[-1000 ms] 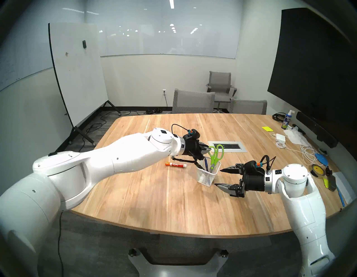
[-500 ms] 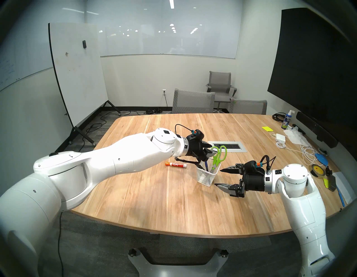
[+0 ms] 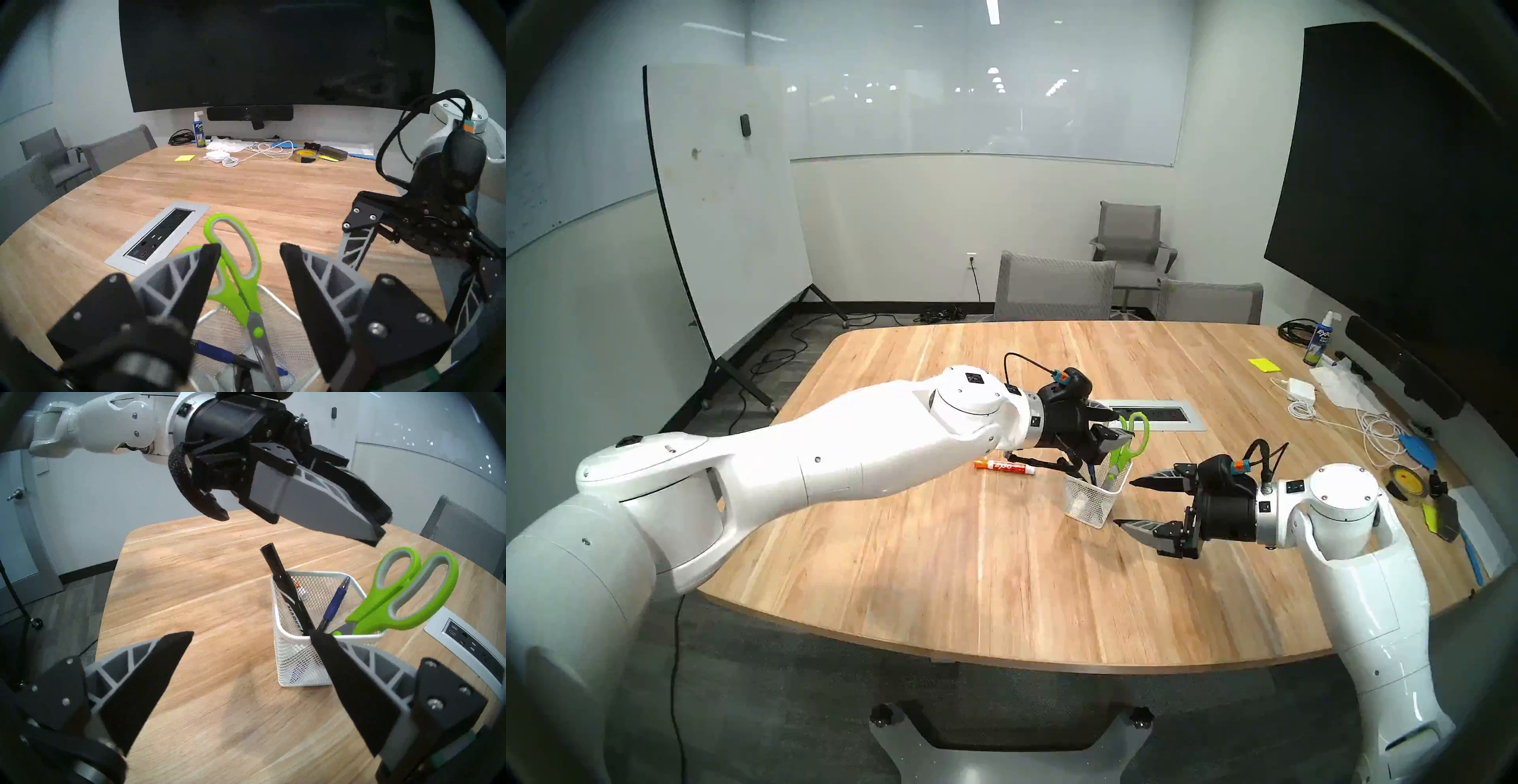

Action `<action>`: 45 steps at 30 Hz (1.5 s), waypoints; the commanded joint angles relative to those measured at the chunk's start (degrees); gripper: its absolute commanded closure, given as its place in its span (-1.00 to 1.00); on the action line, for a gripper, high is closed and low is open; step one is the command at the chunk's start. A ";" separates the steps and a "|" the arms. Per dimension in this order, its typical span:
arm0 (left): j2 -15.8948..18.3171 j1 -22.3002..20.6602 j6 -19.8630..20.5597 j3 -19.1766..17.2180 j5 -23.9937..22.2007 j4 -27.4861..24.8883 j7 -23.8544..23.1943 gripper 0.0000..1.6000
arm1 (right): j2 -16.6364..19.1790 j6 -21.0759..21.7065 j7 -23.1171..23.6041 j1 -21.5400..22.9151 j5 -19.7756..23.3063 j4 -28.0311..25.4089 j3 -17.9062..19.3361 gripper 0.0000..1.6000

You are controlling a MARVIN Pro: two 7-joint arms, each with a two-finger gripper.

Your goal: Place the pen, the marker, and the scissors into the pen holder

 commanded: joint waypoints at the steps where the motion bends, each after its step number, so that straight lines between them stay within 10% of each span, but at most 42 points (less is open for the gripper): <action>1: 7.13 0.57 0.11 -1.39 -1.11 -7.99 1.71 -0.27 | -0.04 0.05 0.04 0.56 0.19 -0.82 0.10 -1.00; 10: 12.37 0.28 0.76 -3.04 -2.18 -13.87 2.50 -0.17 | -0.05 0.03 0.06 0.57 0.17 -0.80 0.10 -1.00; 29: 24.31 -2.16 7.50 -6.20 -7.68 -19.06 -5.72 -0.62 | -0.07 0.05 0.08 0.57 0.14 -0.82 0.12 -1.00; 45: 18.78 -5.76 13.56 -4.01 -5.55 -5.65 -18.77 -0.91 | -0.10 0.11 0.09 0.56 0.12 -0.87 0.15 -1.00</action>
